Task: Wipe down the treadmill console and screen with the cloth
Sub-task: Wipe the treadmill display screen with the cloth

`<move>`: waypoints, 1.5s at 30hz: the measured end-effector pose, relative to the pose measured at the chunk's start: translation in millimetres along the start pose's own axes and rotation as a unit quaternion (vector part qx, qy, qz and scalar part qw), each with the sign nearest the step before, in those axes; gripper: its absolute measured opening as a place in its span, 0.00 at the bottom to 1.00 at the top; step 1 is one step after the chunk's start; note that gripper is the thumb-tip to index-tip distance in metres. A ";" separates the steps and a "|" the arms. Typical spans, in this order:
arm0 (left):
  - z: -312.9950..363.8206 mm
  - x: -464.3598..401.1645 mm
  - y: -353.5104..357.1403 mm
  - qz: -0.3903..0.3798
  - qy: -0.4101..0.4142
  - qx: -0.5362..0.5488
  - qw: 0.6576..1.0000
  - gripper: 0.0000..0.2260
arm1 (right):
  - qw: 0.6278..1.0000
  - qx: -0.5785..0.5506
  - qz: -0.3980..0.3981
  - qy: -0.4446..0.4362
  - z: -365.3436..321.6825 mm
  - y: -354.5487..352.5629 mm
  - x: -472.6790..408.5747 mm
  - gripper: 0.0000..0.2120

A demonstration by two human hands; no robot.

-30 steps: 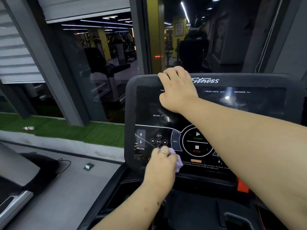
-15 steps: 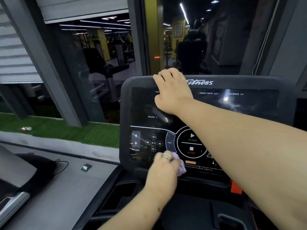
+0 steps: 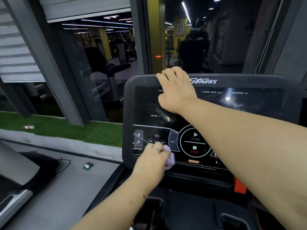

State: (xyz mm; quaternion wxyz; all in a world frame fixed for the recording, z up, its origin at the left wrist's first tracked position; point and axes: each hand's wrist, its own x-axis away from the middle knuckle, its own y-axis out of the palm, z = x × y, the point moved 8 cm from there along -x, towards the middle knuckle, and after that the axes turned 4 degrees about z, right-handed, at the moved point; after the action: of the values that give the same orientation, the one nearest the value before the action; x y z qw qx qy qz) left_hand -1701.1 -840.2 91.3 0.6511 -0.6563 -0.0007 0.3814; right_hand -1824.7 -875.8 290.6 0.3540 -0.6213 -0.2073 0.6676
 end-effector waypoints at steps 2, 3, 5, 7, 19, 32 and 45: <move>-31.5 -8.6 -20.4 0.044 -0.047 -0.007 0.998 0.16 | 1.000 0.002 0.006 0.000 0.1 0.6 0.1 0.28; -41.1 -10.1 -27.2 0.069 -0.074 -0.013 0.995 0.16 | 1.000 0.002 0.009 0.001 -0.1 0.8 0.1 0.28; -32.9 -7.8 -28.1 0.091 -0.097 -0.008 0.991 0.15 | 1.000 0.000 0.007 0.007 -1.6 1.5 -0.6 0.28; 2.0 -1.4 -7.5 0.052 -0.069 0.022 0.996 0.13 | 1.000 0.004 -0.003 0.013 -2.7 3.0 -0.5 0.29; -29.6 -24.3 -46.3 0.068 -0.192 0.158 0.966 0.16 | 0.994 -0.105 0.005 -0.030 -31.4 -2.4 89.9 0.29; -36.5 -24.2 -70.3 0.051 -0.194 0.249 0.947 0.17 | 0.992 -0.090 -0.035 -0.083 -68.2 47.5 165.8 0.11; -26.2 -61.1 -47.1 -0.027 0.025 -0.109 0.993 0.51 | 0.992 -0.014 0.016 0.124 17.5 20.2 200.1 0.14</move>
State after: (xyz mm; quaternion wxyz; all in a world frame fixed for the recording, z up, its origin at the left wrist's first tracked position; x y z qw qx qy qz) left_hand -1708.0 -885.9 158.4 0.5857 -0.7321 -0.0437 0.3451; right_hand -1841.6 -740.3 141.9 0.3577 -0.7075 -0.1609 0.5879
